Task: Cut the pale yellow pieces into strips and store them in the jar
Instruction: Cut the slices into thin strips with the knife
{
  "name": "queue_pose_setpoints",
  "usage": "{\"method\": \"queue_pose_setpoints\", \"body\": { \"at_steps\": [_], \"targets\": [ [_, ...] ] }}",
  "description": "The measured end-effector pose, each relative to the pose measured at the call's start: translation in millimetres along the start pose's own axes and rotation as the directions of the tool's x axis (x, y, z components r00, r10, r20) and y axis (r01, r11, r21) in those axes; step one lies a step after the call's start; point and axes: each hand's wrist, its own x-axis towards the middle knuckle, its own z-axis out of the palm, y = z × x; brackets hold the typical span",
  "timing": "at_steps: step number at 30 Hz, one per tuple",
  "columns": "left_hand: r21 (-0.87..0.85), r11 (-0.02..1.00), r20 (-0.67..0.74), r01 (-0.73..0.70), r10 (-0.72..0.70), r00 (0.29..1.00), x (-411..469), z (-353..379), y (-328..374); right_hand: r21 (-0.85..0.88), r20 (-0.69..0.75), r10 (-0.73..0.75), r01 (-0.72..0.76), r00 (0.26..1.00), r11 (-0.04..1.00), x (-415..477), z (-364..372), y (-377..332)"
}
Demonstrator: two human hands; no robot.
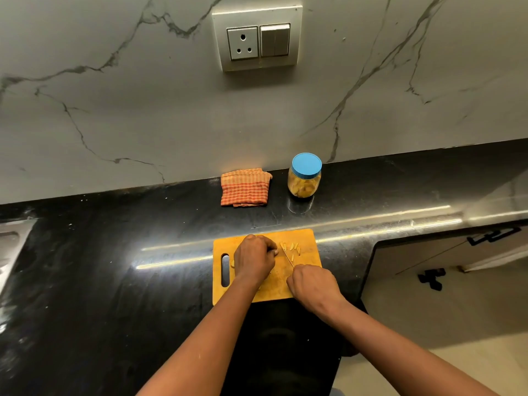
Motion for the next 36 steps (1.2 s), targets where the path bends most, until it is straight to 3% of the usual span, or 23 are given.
{"method": "queue_pose_setpoints", "body": {
  "at_steps": [14, 21, 29, 36],
  "targets": [
    [0.001, 0.999, 0.023, -0.053, 0.053, 0.998, 1.8, -6.5, -7.7, 0.097, -0.023, 0.005, -0.002, 1.0, 0.995, -9.2, -4.0, -6.2],
    [-0.018, 0.995, 0.05, -0.096, 0.097, 0.994, 2.9, -11.4, -11.5, 0.037, 0.013, -0.131, 0.13, 0.991, 0.991, -13.3, -6.2, -14.7],
    [-0.045, 0.995, 0.055, -0.087, 0.09, 0.994, 4.4, -16.0, -14.4, 0.028, 0.047, -0.08, 0.079, 0.996, 0.996, -11.1, -5.5, -11.5],
    [-0.132, 0.986, 0.155, -0.106, 0.126, 0.98, 10.0, -32.8, -24.0, -0.017, 0.049, -0.068, 0.068, 0.997, 0.998, -15.4, -10.1, -9.7]
  ]
}}
